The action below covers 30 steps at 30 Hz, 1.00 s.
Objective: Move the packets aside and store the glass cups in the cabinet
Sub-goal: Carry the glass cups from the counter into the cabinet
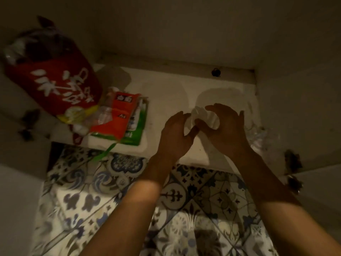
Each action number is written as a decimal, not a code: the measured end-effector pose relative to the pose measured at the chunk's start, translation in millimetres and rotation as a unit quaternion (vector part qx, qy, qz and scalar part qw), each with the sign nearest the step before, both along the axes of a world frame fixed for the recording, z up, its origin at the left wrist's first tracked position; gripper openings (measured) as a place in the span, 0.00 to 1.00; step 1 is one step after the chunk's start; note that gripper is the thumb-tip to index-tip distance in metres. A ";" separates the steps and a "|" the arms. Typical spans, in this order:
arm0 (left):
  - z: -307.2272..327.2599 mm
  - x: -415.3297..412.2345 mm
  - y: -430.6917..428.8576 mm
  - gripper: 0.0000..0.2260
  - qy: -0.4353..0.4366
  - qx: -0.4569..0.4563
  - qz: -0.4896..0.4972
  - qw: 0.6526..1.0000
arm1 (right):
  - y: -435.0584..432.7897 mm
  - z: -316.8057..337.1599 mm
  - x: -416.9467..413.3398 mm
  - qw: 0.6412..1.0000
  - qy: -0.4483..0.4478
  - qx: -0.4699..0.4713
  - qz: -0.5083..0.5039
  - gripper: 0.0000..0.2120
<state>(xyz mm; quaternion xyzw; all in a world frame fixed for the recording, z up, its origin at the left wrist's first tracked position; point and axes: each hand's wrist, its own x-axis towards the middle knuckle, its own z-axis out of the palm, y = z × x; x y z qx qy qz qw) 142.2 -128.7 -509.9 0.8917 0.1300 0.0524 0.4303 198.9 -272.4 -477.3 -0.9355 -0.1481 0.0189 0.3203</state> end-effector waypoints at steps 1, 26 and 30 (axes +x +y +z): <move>7.7 -11.6 6.2 0.32 0.004 0.008 0.000 1.000 | 6.1 6.6 -11.9 1.000 0.003 0.003 0.001 0.23; 611.5 -173.7 16.4 0.18 0.018 0.050 0.108 0.993 | 0.0 577.9 -148.5 0.961 0.189 0.025 0.199 0.24; 694.5 -192.3 13.6 0.16 -0.018 0.082 0.143 0.986 | -7.5 657.9 -141.6 0.963 0.124 0.018 0.239 0.21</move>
